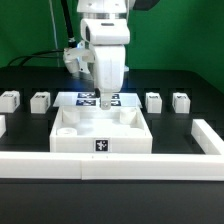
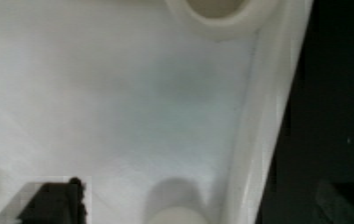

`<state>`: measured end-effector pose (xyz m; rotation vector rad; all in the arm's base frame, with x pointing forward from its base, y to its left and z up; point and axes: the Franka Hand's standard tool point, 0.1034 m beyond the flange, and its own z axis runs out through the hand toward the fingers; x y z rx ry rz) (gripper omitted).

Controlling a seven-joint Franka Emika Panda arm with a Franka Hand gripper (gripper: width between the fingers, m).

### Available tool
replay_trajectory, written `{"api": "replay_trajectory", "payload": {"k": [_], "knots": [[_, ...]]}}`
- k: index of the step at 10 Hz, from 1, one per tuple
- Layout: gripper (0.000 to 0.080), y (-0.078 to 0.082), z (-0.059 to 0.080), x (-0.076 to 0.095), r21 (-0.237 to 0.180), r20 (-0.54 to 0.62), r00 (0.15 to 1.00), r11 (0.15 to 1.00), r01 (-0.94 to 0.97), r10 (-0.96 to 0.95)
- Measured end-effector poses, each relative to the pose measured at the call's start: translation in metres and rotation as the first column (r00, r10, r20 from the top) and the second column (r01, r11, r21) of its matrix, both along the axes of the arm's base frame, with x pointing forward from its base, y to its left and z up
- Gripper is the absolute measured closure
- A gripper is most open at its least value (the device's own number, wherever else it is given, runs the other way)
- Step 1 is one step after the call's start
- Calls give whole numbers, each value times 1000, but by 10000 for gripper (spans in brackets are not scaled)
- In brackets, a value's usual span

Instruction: Assemble square table

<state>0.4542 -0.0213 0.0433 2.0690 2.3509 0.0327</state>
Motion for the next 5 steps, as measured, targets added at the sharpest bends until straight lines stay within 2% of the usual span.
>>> {"api": "replay_trajectory", "payload": {"k": [2,5], "knots": [[150,-1,-2,-1,0,-4,1000,1000,7,-7],[150,1,-29,-10,12,-2,994,994,107,-107]]}}
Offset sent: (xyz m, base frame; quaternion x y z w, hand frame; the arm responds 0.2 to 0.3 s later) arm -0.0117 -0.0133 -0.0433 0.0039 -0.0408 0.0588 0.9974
